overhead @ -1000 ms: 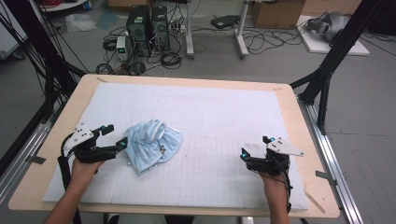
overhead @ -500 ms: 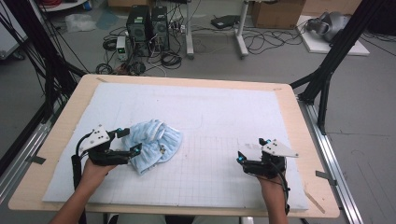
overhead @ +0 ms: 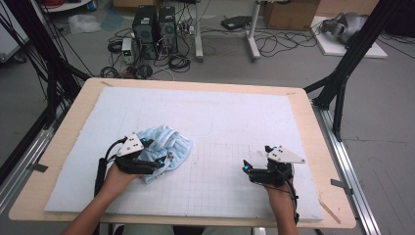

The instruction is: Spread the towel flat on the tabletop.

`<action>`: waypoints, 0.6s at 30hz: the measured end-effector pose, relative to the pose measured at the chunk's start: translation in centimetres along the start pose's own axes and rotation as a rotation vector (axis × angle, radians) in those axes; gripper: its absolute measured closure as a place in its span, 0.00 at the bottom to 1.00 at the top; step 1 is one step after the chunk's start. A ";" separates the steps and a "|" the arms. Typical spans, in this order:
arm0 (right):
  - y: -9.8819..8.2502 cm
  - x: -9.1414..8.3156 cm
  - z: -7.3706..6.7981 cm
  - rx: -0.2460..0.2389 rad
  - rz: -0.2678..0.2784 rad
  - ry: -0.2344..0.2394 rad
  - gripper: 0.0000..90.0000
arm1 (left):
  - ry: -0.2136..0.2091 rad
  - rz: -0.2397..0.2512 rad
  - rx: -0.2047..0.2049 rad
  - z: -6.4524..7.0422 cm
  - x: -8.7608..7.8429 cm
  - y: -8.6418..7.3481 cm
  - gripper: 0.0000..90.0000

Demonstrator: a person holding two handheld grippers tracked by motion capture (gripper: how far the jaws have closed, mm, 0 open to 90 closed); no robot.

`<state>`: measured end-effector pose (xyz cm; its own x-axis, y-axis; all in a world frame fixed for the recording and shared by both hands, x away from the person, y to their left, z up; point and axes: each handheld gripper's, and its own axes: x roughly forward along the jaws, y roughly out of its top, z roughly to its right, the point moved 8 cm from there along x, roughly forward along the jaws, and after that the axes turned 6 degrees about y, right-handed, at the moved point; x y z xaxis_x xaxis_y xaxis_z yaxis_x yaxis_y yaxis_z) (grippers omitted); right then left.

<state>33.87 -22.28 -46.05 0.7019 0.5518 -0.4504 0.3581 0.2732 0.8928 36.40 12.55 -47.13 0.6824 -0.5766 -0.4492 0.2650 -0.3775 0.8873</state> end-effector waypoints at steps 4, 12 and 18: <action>-0.1 0.2 -0.1 -0.002 -0.006 0.003 0.07 | 0.027 -0.048 0.040 0.1 0.9 -0.6 0.24; 0.0 0.9 -0.9 -0.010 -0.020 0.027 0.07 | 0.069 -0.088 0.039 -0.8 1.1 -0.7 0.73; 0.4 2.3 -2.4 -0.030 -0.039 0.072 0.07 | 0.019 -0.017 -0.072 -1.9 0.1 0.0 0.81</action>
<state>34.16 -19.06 -46.66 0.6413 0.5950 -0.4845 0.3649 0.3190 0.8747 37.73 13.84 -47.02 0.6899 -0.5568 -0.4627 0.3245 -0.3334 0.8852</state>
